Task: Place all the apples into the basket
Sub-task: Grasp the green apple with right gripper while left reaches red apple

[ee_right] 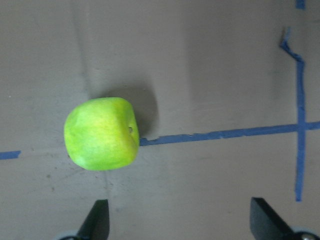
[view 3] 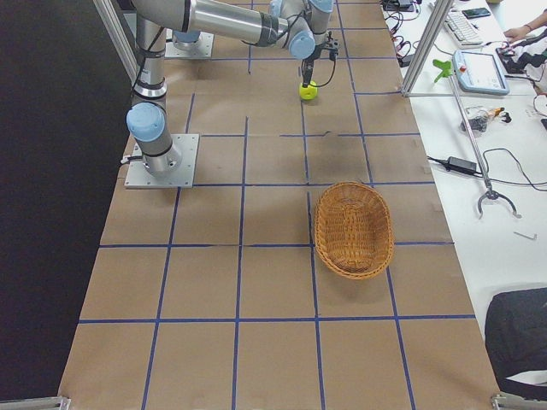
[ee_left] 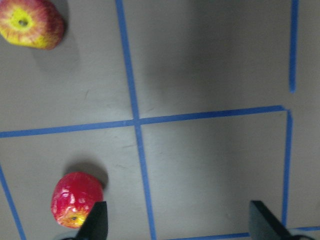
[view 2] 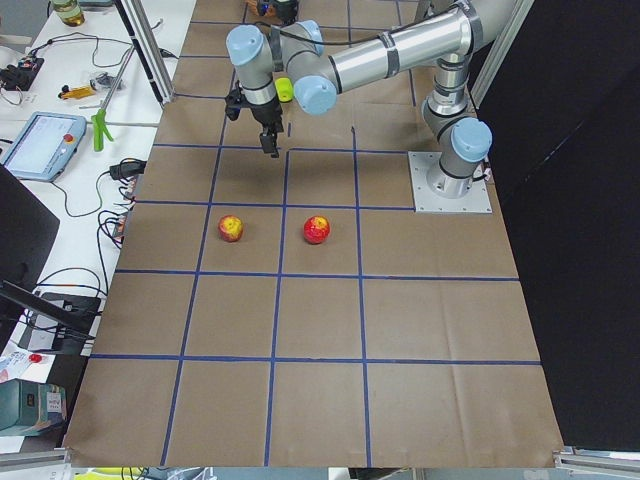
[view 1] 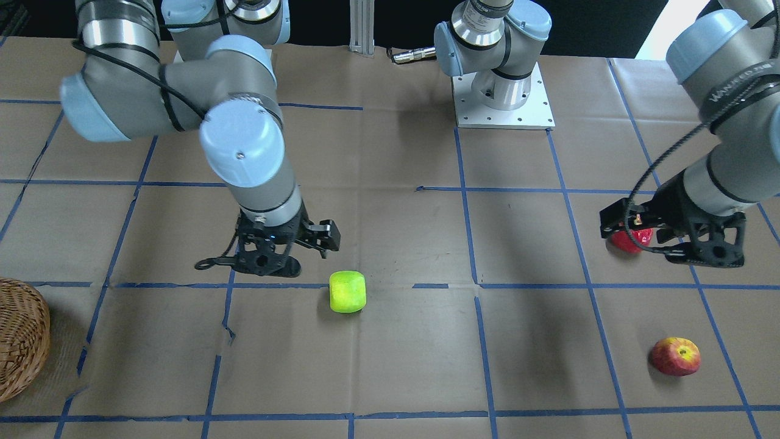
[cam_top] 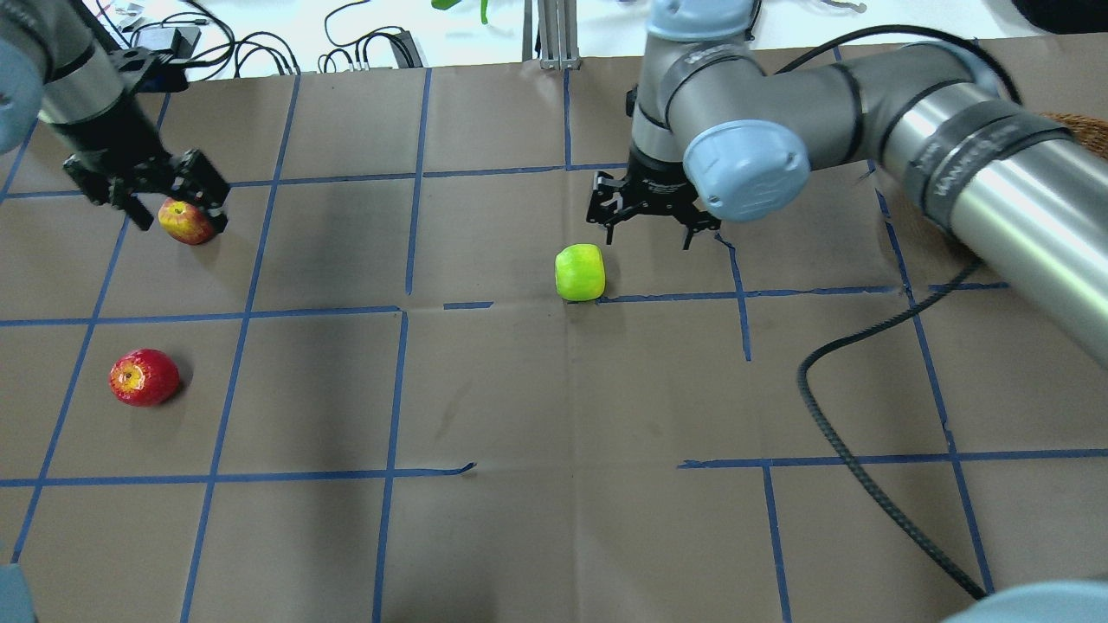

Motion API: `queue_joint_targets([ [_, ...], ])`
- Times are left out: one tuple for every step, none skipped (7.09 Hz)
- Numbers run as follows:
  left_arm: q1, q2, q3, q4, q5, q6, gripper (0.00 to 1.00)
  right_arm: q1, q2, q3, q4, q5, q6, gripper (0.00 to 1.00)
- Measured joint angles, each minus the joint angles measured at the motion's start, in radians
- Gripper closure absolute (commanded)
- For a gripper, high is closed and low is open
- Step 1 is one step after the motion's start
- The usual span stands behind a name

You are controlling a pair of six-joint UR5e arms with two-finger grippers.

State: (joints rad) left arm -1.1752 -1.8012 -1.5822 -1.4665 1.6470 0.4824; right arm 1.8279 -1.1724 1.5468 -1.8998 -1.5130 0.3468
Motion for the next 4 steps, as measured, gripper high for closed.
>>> queue_joint_targets([
  [0.097,0.003,-0.087,0.096,0.033,0.112,0.01,0.051,0.064,-0.039,-0.026,-0.004,0.030,0.00],
  [0.166,0.001,-0.176,0.210,0.048,0.204,0.01,0.085,0.111,-0.060,-0.056,-0.011,0.040,0.00],
  [0.211,-0.001,-0.267,0.323,0.054,0.256,0.01,0.102,0.149,-0.066,-0.102,-0.016,0.033,0.03],
  [0.234,-0.001,-0.339,0.414,0.056,0.278,0.01,0.107,0.181,-0.067,-0.142,-0.039,0.005,0.03],
])
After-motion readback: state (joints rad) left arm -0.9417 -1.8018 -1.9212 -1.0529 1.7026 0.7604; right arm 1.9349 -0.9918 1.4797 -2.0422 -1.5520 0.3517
